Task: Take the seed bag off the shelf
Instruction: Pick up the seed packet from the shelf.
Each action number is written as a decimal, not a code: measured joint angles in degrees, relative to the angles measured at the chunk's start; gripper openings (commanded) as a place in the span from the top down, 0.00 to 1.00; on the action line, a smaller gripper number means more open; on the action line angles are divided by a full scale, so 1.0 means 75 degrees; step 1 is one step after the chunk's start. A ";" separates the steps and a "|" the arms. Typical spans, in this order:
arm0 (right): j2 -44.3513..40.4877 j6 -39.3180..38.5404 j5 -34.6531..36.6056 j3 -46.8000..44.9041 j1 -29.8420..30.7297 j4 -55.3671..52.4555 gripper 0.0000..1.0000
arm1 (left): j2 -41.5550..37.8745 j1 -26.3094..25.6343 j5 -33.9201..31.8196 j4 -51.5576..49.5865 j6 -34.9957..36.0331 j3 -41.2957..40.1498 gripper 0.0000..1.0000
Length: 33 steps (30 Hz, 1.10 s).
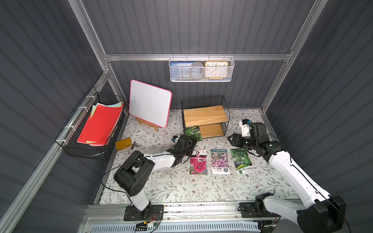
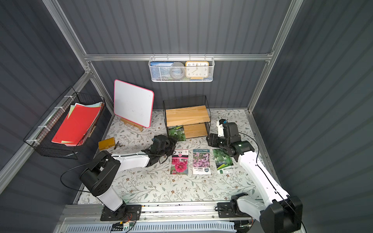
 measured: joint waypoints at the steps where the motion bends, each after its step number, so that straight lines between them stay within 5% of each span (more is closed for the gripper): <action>1: 0.0000 0.0000 -0.0006 -0.0006 -0.0003 0.0006 0.39 | 0.0096 0.0000 -0.0006 0.0003 -0.0003 0.0070 0.34; 13: 0.0000 -0.0006 -0.0079 -0.0117 -0.0096 0.0090 0.40 | 0.1005 0.0000 0.0009 0.0058 -0.0201 0.0245 0.36; 33: 0.0000 -0.0055 -0.0428 -0.0256 -0.0318 0.0323 0.40 | 0.1093 0.0125 -0.0347 -0.0178 -0.0189 0.0968 0.34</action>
